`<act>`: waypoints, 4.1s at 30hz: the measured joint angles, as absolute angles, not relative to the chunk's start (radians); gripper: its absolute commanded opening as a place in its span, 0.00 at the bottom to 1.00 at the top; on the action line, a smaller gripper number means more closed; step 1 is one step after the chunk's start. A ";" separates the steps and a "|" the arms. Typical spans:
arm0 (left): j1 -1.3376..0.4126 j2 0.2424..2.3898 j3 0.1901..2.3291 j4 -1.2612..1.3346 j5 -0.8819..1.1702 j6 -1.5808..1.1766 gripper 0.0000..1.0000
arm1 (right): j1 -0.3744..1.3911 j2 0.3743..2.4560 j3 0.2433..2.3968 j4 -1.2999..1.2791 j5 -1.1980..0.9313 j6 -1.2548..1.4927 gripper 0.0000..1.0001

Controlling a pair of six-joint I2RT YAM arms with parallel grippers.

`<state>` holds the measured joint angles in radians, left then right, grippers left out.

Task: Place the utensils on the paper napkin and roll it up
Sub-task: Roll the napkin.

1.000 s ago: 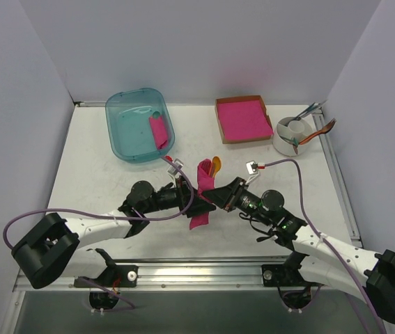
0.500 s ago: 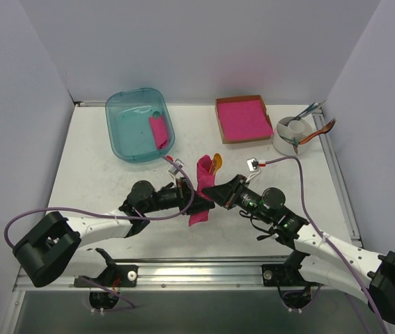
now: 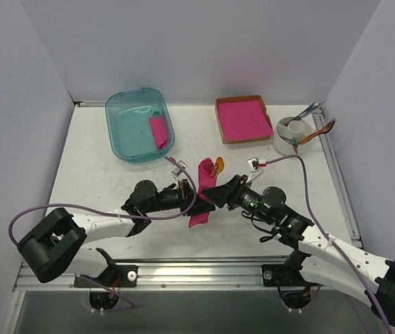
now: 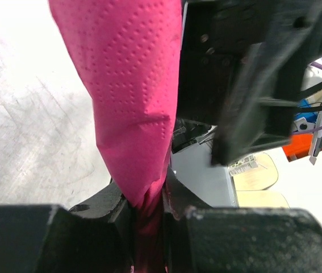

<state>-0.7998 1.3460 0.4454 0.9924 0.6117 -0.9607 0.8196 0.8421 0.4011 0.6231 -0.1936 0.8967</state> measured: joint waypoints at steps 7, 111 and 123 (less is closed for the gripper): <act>-0.796 1.373 0.445 1.040 0.656 -0.995 0.02 | 0.818 0.788 0.432 0.569 -0.183 0.829 0.76; -0.757 1.443 0.530 1.030 0.645 -1.025 0.02 | 0.812 0.554 0.230 0.653 -0.099 0.858 0.95; -0.730 1.507 0.592 1.147 0.661 -1.137 0.02 | 0.822 0.850 0.207 0.799 -0.256 0.833 0.97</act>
<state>-0.7303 1.5066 0.5919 1.1465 0.6609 -1.1370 0.8215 0.8505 0.2070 0.7990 -0.2562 0.8326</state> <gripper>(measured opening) 0.237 0.981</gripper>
